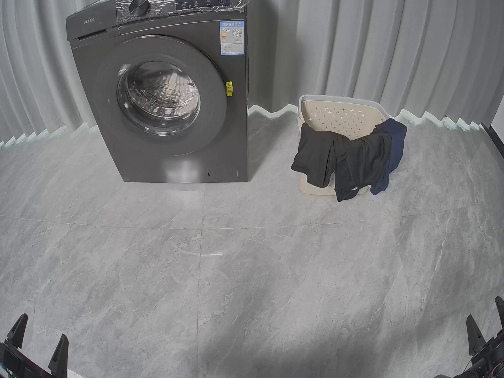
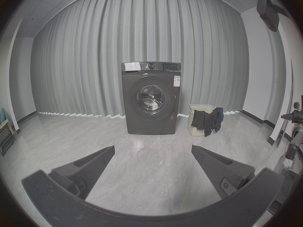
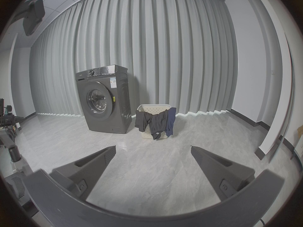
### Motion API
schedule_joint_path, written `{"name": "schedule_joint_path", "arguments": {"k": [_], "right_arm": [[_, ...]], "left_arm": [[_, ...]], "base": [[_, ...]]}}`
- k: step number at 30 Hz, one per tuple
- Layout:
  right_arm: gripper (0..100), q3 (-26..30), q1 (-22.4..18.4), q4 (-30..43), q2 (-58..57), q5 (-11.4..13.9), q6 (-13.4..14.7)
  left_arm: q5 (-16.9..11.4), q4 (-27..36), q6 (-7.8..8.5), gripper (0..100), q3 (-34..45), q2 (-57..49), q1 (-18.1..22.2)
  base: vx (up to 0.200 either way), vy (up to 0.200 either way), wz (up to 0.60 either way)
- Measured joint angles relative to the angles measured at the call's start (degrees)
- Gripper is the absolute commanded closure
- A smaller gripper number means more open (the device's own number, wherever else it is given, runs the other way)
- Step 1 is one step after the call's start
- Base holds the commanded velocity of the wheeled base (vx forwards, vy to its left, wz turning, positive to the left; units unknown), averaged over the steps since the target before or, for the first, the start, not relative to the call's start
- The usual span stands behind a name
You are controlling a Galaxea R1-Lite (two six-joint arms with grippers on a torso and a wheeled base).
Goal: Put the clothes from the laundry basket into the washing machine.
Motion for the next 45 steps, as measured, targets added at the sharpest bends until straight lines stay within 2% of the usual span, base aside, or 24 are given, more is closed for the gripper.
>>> {"name": "schedule_joint_path", "arguments": {"k": [13,34,45], "right_arm": [[0,0.0,0.0,0.0,0.0,0.0,-0.1],[0,0.0,0.0,0.0,0.0,0.0,-0.1],[0,0.0,0.0,0.0,0.0,0.0,-0.1]], "left_arm": [[-0.1,0.0,-0.82,0,0.0,0.0,0.0],[0.1,0.0,-0.76,0,0.0,0.0,0.0],[0.1,0.0,-0.18,0,0.0,0.0,0.0]], "base": [[0.000,0.000,0.00],[0.200,0.000,0.00],[0.200,0.000,0.00]]}}
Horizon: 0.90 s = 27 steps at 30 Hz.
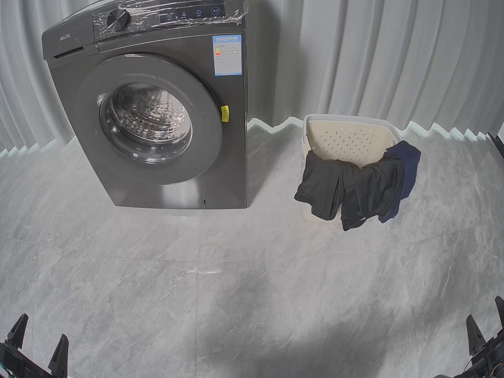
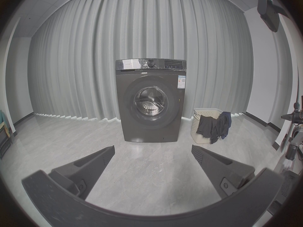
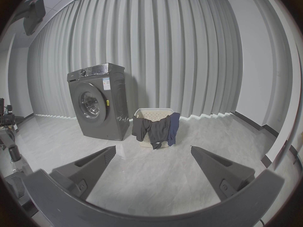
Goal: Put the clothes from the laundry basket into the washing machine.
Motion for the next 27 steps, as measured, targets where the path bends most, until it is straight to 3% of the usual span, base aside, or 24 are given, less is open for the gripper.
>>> {"name": "schedule_joint_path", "arguments": {"k": [10,27], "right_arm": [[0,0.0,0.1,0.0,0.0,0.0,0.0],[0,0.0,0.0,0.0,0.0,0.0,0.0]], "left_arm": [[0.0,0.0,0.24,0,0.0,0.0,0.1],[0.1,0.0,0.27,0,0.0,0.0,0.0]], "base": [[0.020,0.000,0.00],[0.000,-0.200,0.00]]}}
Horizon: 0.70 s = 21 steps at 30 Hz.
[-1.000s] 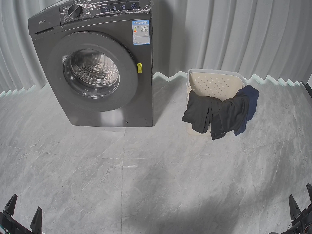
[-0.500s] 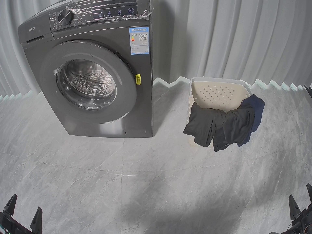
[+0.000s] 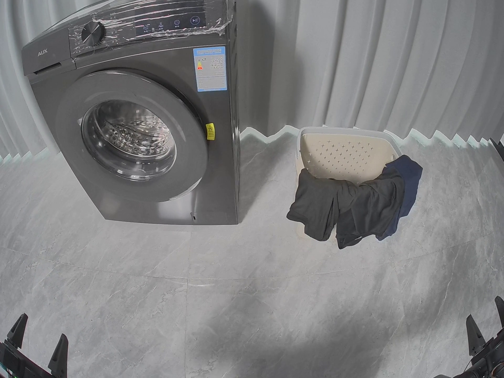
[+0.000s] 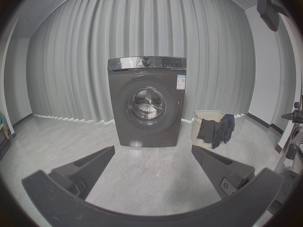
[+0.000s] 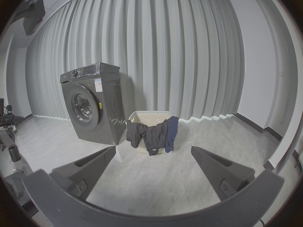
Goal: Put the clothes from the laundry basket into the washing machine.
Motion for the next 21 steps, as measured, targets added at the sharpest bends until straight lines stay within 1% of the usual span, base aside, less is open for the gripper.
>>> {"name": "schedule_joint_path", "arguments": {"k": [7,19,21], "right_arm": [[0,0.0,0.0,0.0,0.0,0.0,0.0],[0,0.0,0.0,0.0,0.0,0.0,0.0],[0,0.0,0.0,0.0,0.0,0.0,0.0]], "left_arm": [[0.0,0.0,0.02,0,0.0,0.0,0.0],[0.0,0.0,0.02,0,0.0,0.0,0.0],[0.0,0.0,0.04,0,0.0,0.0,0.0]], "base": [[0.000,-0.200,0.00],[0.000,0.000,0.00],[0.200,0.000,0.00]]}}
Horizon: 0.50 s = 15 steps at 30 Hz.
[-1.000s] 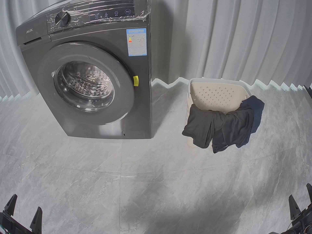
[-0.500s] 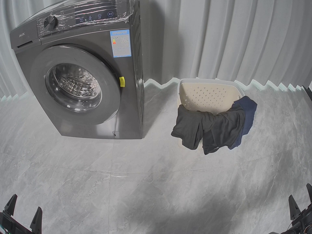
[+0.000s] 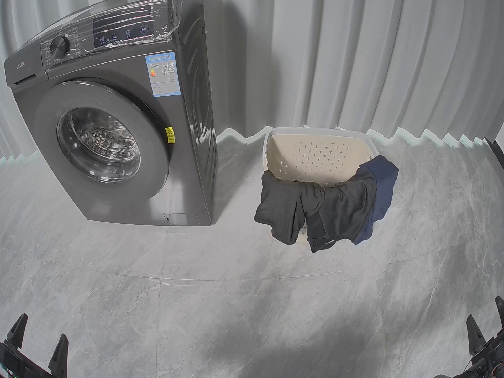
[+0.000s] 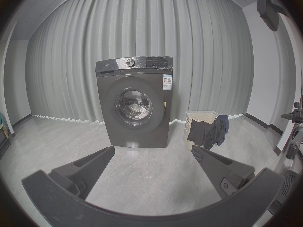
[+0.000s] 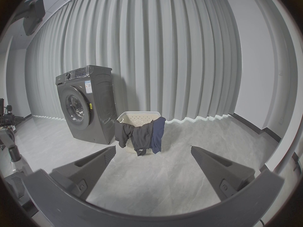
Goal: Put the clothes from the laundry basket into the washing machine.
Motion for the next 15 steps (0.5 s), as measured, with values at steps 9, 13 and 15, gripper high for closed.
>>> {"name": "schedule_joint_path", "arguments": {"k": [9,13,15], "right_arm": [[0,0.0,0.0,0.0,0.0,0.0,0.0],[0,0.0,0.0,0.0,0.0,0.0,0.0],[0,0.0,0.1,0.0,0.0,0.0,0.0]], "left_arm": [[0.0,0.0,-0.04,0,0.0,0.0,0.0],[0.0,0.0,-0.04,0,0.0,0.0,0.0],[0.0,0.0,-0.04,0,0.0,0.0,0.0]], "base": [[0.156,0.000,0.00],[0.000,0.000,0.00],[0.000,0.000,0.00]]}}
